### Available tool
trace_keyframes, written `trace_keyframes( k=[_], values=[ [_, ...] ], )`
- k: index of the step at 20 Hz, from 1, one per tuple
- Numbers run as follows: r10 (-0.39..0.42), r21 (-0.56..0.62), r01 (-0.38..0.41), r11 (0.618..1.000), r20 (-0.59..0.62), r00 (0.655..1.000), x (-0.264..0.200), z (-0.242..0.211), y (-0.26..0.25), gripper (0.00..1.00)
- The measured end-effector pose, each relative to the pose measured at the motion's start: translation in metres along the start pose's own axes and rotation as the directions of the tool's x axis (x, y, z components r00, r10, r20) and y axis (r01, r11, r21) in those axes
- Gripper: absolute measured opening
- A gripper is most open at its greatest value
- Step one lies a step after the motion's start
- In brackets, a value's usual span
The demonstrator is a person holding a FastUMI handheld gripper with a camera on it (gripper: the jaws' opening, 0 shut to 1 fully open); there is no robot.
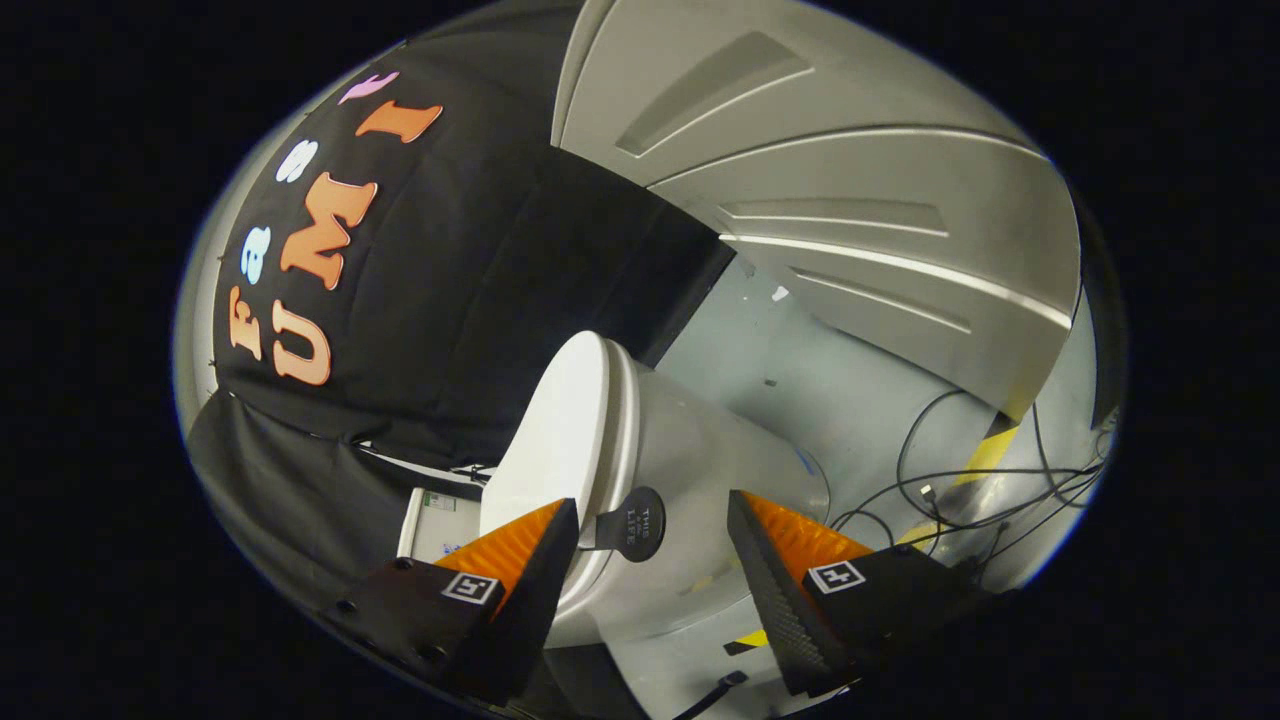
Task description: Open the toilet lid.
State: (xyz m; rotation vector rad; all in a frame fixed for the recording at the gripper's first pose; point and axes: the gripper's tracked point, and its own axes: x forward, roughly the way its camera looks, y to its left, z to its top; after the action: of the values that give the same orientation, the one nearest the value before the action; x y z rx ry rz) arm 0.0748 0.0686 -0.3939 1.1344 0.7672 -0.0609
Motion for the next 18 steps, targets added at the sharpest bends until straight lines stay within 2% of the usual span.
trace_keyframes(
  k=[5, 6, 7, 8, 9, 11, 12, 14, 18],
  values=[
    [0.089, 0.006, -0.089, 0.996, -0.019, 0.996, 0.013, -0.002, 0.014, 0.77],
    [0.090, -0.011, -0.091, 0.996, -0.025, 0.996, 0.016, -0.003, 0.014, 0.66],
    [0.053, -0.037, -0.054, 0.998, -0.032, 0.998, 0.022, -0.006, 0.004, 0.54],
    [0.057, -0.022, -0.058, 0.998, -0.044, 0.997, 0.021, -0.007, 0.002, 0.42],
    [0.091, 0.023, -0.090, 0.996, -0.044, 0.995, 0.023, -0.009, 0.005, 0.31],
    [0.154, 0.123, -0.149, 0.981, -0.034, 0.987, 0.014, 0.002, 0.011, 0.17],
    [0.160, 0.124, -0.155, 0.980, -0.036, 0.986, 0.016, 0.001, 0.011, 0.08],
    [0.154, 0.088, -0.150, 0.985, -0.033, 0.988, 0.016, -0.002, 0.005, 0.08],
    [0.151, 0.094, -0.149, 0.984, -0.023, 0.988, 0.016, 0.003, 0.003, 0.09]
  ],
)
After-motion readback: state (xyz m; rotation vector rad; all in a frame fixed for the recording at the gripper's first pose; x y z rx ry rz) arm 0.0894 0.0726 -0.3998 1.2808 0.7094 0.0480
